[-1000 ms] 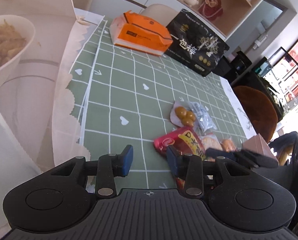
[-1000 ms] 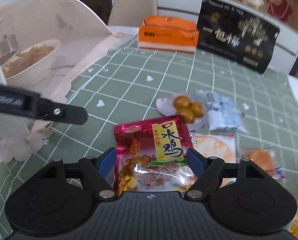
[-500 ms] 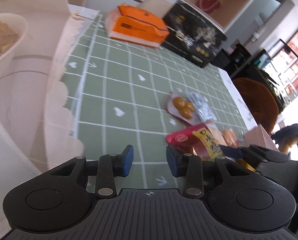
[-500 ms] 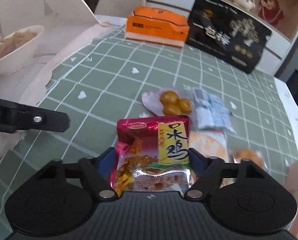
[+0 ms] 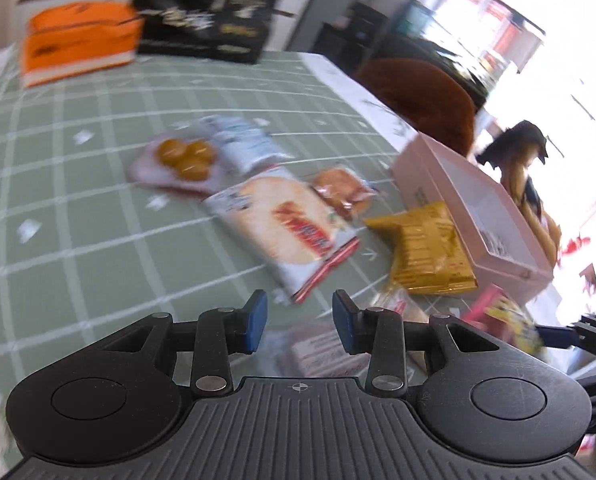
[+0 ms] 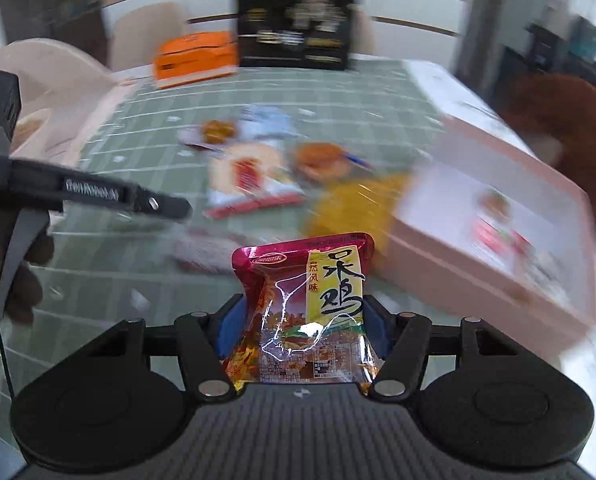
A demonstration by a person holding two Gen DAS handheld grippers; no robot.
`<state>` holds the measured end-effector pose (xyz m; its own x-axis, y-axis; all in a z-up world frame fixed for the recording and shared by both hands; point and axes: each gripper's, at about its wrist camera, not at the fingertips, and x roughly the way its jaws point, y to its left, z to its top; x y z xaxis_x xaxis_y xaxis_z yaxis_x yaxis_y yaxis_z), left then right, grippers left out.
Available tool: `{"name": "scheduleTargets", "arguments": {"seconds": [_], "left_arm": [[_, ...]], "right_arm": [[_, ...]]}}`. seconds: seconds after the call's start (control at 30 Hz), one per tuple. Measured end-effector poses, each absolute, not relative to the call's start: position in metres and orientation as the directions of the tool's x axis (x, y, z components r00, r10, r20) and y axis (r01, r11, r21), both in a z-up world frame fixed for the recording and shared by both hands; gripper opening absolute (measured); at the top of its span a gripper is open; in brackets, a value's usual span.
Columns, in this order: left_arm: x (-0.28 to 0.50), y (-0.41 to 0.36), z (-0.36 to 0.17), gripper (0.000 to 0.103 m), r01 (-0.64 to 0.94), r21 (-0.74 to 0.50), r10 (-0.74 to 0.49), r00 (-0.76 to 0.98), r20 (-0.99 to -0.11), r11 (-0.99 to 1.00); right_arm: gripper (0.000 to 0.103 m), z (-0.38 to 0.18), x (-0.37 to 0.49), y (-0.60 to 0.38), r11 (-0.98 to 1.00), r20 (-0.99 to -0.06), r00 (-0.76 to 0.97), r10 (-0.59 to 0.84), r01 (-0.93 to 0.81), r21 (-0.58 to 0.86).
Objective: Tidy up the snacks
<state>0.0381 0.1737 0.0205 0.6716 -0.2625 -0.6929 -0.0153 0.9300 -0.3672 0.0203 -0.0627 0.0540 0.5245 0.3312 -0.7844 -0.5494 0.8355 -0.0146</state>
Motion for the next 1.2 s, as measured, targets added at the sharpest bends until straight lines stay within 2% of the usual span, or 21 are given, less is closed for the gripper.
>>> {"name": "scheduleTargets", "arguments": {"seconds": [0.23, 0.37, 0.47, 0.73, 0.93, 1.0, 1.2], "left_arm": [[0.042, 0.14, 0.016, 0.039, 0.165, -0.281, -0.325, 0.554, -0.767, 0.945], [0.022, 0.121, 0.019, 0.04, 0.251, -0.222, -0.324, 0.513, -0.795, 0.942], [0.009, 0.114, 0.021, 0.04, 0.259, -0.183, -0.295, 0.502, -0.813, 0.948], [0.0, 0.097, 0.025, 0.043, 0.25, -0.111, -0.221, 0.476, -0.851, 0.962], [0.009, 0.081, 0.023, 0.045, 0.234, -0.075, -0.186, 0.5, -0.846, 0.969], [0.008, 0.083, 0.023, 0.043, 0.217, -0.086, -0.187, 0.506, -0.842, 0.972], [0.004, 0.093, 0.022, 0.041, 0.152, -0.153, -0.211, 0.521, -0.827, 0.976]], "right_arm": [[0.063, 0.039, 0.019, -0.152, 0.965, -0.804, 0.565, 0.185, -0.261, 0.038], [0.073, 0.026, 0.019, -0.185, 0.985, -0.823, 0.544, 0.162, -0.139, 0.102], [0.076, 0.022, 0.015, -0.193, 0.984, -0.817, 0.549, 0.176, -0.112, 0.137], [0.076, 0.033, 0.014, -0.174, 0.984, -0.777, 0.614, 0.14, -0.174, 0.04], [0.076, 0.046, 0.023, -0.139, 0.955, -0.756, 0.615, 0.225, -0.293, 0.045], [0.076, 0.058, 0.032, -0.118, 0.938, -0.74, 0.62, 0.261, -0.345, 0.041], [0.076, 0.087, 0.072, -0.037, 0.873, -0.67, 0.68, 0.296, -0.478, -0.099]]}}
